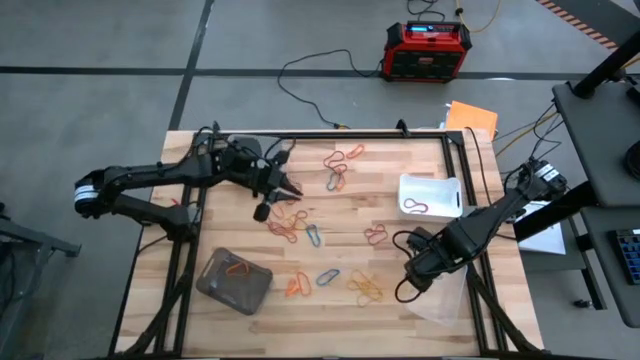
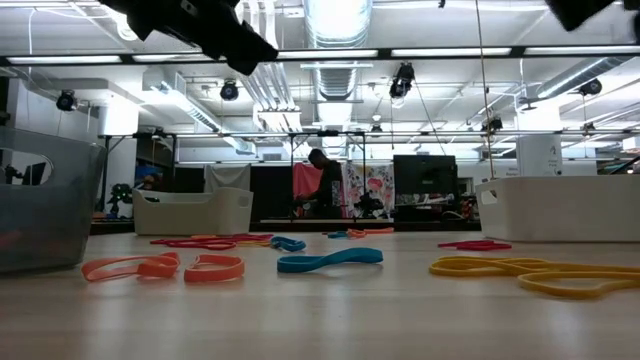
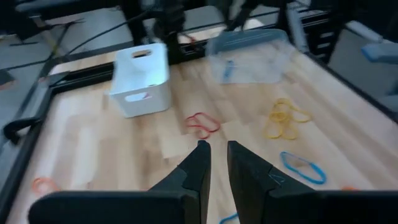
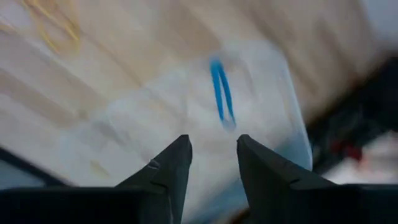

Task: Sort rubber bands into baskets
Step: Put the yellow rubber band into the gray bin

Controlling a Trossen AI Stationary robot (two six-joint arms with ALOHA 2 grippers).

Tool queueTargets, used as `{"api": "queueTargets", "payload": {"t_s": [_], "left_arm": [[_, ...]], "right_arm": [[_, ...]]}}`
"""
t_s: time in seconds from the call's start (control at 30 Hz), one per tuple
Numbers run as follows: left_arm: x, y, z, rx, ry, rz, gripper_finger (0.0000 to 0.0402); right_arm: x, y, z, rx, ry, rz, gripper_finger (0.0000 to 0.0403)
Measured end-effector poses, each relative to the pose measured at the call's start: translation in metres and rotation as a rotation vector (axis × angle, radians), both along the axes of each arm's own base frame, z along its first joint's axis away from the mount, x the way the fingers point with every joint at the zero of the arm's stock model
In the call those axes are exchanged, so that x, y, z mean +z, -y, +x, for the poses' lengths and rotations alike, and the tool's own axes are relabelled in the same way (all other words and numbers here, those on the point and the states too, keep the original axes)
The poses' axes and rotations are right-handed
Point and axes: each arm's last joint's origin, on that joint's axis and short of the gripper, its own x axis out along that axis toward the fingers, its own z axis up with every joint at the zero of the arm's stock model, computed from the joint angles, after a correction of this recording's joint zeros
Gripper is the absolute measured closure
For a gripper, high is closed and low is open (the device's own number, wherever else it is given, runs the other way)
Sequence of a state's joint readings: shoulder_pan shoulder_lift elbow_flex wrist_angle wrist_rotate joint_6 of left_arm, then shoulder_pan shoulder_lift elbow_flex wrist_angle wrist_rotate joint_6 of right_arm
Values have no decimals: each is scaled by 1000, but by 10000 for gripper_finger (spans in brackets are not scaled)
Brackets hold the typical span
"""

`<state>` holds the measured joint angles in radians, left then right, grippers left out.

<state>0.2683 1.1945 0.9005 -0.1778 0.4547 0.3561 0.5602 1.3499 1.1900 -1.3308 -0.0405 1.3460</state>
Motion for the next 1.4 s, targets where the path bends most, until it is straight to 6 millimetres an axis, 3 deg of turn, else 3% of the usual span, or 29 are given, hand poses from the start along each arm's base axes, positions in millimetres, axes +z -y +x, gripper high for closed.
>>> {"api": "queueTargets", "payload": {"t_s": [0.2,0.37,0.7,0.93,1.17,1.4], "left_arm": [[-9,28,19,-99,4,-37,363],[-23,45,41,-148,18,-79,363],[-62,68,91,-178,44,-149,363],[-96,79,126,-106,-48,-126,363],[-124,83,144,-81,-122,-164,363],[-149,112,160,-111,-182,-155,363]], "right_arm": [[2,0,17,182,275,-207,250],[8,1,22,363,379,-332,234],[40,5,-4,480,619,-518,205],[38,7,-11,494,679,-543,202],[27,3,-11,528,685,-530,202],[29,-4,-15,553,712,-512,202]]}}
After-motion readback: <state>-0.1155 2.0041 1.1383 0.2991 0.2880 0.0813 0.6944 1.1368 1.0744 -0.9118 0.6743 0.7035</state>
